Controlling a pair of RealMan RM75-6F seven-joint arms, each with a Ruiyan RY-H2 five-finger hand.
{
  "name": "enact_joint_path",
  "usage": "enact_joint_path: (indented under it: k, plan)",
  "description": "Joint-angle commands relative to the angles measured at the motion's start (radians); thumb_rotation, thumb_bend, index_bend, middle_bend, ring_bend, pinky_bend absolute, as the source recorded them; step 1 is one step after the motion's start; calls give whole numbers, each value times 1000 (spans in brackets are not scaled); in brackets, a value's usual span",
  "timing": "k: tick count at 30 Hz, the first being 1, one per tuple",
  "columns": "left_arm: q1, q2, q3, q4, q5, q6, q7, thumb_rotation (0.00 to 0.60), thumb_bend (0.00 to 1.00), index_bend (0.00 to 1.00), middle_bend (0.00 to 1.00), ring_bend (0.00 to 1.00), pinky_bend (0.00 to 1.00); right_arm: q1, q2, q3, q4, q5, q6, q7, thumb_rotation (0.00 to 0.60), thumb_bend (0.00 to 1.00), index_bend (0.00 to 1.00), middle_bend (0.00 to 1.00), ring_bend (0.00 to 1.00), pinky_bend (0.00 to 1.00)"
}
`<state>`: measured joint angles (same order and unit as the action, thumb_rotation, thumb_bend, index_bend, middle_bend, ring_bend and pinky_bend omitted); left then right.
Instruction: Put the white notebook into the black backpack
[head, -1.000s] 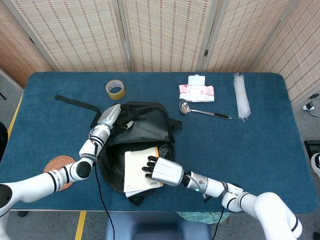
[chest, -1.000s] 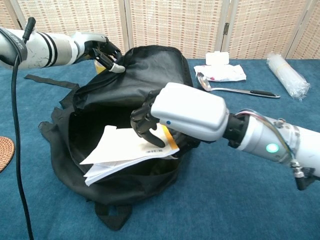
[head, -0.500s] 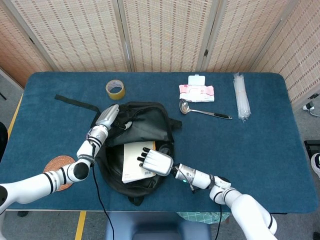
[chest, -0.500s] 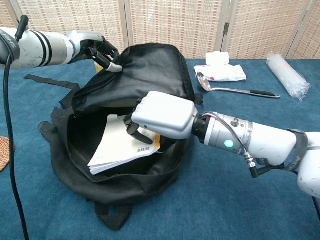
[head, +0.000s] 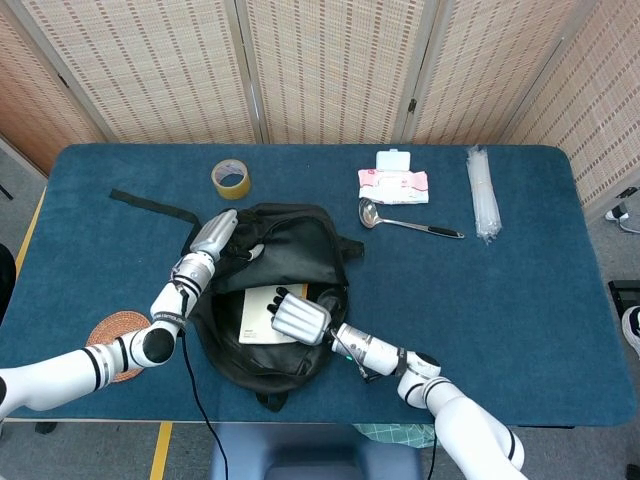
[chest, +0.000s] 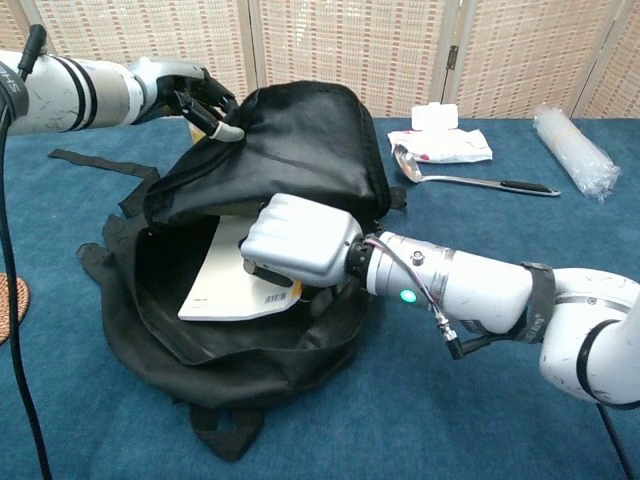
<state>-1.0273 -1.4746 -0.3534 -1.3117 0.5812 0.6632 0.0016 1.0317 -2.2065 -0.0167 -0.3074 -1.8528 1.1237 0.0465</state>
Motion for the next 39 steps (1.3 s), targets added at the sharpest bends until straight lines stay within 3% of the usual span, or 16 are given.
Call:
enact_joint_path:
  k: [1,6,8,10,12,16,23,34,39]
  plan:
    - [2,4,0,-5,3,1,-3,600,485,669,317,238,70,9,-15,12,4,27,-14,-43,600,549,746,458,462,316]
    - [7,12,3,-10,10,-1,-9,600,485,664,317,235,70,-11,-3,26,-38,65,3,-92,600,550,401,311,376,258]
    - [8,13,4,-9,9,-1,-11,600,485,661,317,234,70,-24,11,23,-64,73,14,-109,600,507,215,233,327,231]
    - [9,15,6,-9,6,-1,-11,600,485,657,317,233,70,-42,29,23,-102,82,31,-118,600,441,111,184,298,215]
    - [9,16,9,-10,3,0,-9,600,485,654,317,231,70,-59,46,24,-141,92,44,-124,600,400,70,163,283,205]
    - [11,18,15,-20,-2,8,-4,600,485,652,317,229,69,-101,97,28,-261,114,74,-145,600,272,34,150,256,184]
    - [7,23,21,-41,-18,25,15,600,484,646,317,224,62,-151,195,25,-465,137,80,-254,600,155,1,124,209,153]
    - [16,42,32,-79,-28,47,31,600,485,636,317,221,61,-267,421,-35,-803,110,182,-382,600,144,0,129,231,146]
    - [32,57,39,-110,-10,51,26,600,474,577,304,209,59,-348,555,-69,-958,103,252,-418,600,140,0,136,237,150]
